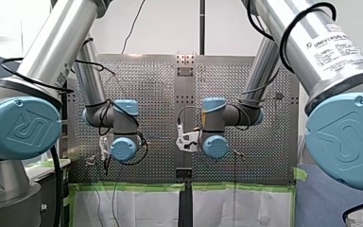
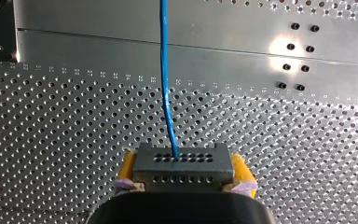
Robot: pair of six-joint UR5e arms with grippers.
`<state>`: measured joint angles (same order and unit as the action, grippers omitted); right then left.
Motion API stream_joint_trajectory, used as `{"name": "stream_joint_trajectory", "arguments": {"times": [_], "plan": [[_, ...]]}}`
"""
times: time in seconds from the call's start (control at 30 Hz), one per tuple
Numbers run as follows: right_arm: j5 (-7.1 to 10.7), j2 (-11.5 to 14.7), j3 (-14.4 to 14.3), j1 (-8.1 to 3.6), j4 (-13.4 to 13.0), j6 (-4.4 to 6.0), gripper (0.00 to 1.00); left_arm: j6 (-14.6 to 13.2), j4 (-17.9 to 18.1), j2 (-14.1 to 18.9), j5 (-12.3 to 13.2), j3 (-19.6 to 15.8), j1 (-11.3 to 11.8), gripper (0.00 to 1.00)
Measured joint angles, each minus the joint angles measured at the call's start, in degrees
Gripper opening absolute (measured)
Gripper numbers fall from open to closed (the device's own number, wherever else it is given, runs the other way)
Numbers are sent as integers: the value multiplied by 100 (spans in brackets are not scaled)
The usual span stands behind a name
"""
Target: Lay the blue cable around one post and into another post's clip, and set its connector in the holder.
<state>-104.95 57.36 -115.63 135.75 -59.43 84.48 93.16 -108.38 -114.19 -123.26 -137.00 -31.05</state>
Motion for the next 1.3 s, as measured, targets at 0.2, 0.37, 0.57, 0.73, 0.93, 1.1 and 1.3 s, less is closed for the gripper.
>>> {"name": "stream_joint_trajectory", "arguments": {"times": [0.2,0.37,0.57,0.73,0.93,1.1,1.3], "plan": [[0,0,0,0,0,0,0,0,0,0,0,0,0,0],[0,0,0,0,0,0,0,0,0,0,0,0,0,0],[-72,52,71,71,73,72,0,83,6,-88,82,-48,-66,0],[-288,91,167,174,289,261,0,157,8,-181,149,-68,-109,0],[-442,96,182,191,596,329,0,166,9,-192,157,-70,-112,0],[-455,97,184,193,861,333,0,167,9,-193,158,-71,-114,0],[-457,97,184,193,1179,334,0,167,10,-196,160,-70,-112,0]]}}
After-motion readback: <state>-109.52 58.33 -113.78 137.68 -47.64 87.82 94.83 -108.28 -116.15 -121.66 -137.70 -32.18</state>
